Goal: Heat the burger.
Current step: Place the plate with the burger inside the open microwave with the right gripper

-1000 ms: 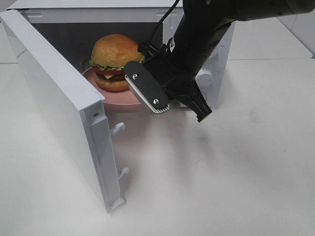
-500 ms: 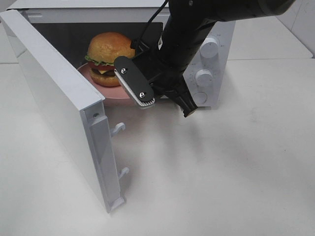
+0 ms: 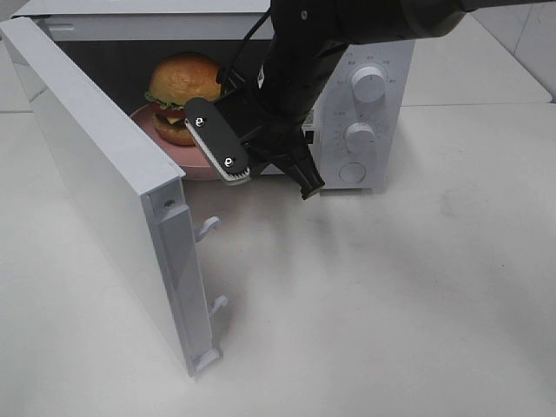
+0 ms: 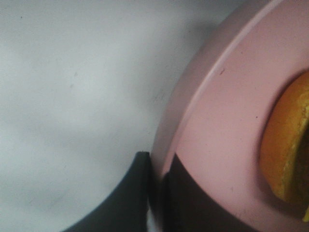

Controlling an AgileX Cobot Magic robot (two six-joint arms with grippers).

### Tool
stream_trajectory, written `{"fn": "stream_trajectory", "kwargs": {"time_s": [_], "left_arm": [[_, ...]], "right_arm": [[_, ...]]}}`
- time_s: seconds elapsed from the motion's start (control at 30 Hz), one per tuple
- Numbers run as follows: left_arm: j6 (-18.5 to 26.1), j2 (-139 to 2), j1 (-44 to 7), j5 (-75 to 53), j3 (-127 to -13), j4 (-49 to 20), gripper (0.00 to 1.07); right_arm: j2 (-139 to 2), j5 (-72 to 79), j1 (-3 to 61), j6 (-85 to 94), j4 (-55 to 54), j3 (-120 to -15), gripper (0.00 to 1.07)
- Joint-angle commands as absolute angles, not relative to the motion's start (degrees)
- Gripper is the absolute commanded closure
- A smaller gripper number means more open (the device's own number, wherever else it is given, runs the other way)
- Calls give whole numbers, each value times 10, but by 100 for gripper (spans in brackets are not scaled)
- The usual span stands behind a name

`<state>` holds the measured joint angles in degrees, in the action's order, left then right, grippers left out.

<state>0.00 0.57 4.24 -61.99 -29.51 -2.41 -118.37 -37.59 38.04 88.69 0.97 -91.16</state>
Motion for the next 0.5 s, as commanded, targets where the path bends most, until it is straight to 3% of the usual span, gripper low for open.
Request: {"fn": "stream_trajectory", "kwargs": {"time_s": [0.03, 0.5], "left_arm": [[0, 17, 44, -612, -295, -28, 17], [0, 17, 44, -612, -295, -28, 17]], "right_arm": [[-1186, -354, 382, 877, 15, -937, 107], [-1268, -380, 382, 845, 58, -1067, 107]]}}
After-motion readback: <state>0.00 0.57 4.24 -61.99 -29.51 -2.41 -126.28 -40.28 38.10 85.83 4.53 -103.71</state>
